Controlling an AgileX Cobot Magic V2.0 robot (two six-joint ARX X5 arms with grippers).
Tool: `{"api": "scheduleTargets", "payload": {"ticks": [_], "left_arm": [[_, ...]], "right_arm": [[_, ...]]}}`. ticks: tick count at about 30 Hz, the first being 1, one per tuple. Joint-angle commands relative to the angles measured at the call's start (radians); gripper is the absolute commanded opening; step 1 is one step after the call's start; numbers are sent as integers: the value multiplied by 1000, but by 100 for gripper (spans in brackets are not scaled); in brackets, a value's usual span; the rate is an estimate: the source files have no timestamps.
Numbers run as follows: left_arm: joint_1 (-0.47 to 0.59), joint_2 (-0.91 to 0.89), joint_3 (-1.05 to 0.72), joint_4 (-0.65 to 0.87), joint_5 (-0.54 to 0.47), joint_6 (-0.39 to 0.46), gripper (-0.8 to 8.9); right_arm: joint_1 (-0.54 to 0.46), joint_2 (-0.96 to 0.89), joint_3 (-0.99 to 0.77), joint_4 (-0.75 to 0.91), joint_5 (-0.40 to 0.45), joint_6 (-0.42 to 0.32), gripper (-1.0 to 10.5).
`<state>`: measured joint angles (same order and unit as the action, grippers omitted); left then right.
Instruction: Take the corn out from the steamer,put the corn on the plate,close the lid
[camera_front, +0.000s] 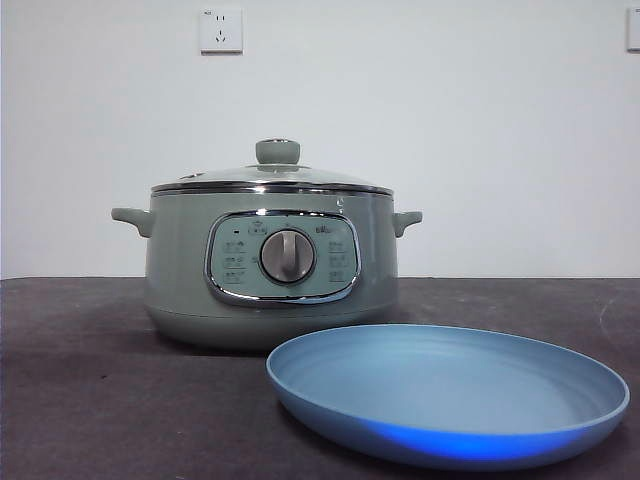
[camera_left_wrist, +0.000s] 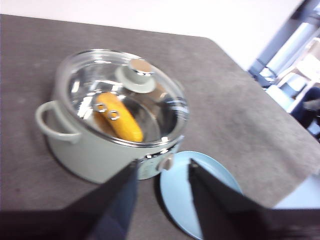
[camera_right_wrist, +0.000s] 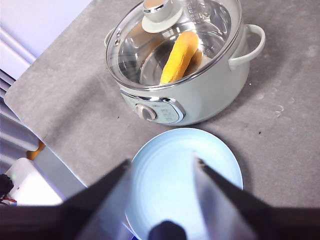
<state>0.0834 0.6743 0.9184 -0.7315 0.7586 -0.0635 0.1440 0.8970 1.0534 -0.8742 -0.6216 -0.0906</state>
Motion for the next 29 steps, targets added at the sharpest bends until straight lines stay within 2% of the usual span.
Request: {"api": "scheduleTargets", "payload": {"ticks": [1, 14, 20, 29], "left_arm": [[1, 0, 1, 20, 39, 13, 566], [-36, 63, 2, 193, 45, 1, 566], [-120, 189, 48, 306, -29, -18, 566], [-291, 481, 251, 373, -172, 52, 566]], "right_arm": [[2, 0, 2, 6, -5, -4, 582], [2, 0, 2, 5, -5, -3, 582], [2, 0, 2, 5, -5, -3, 582], [2, 0, 2, 5, -1, -3, 581]]}}
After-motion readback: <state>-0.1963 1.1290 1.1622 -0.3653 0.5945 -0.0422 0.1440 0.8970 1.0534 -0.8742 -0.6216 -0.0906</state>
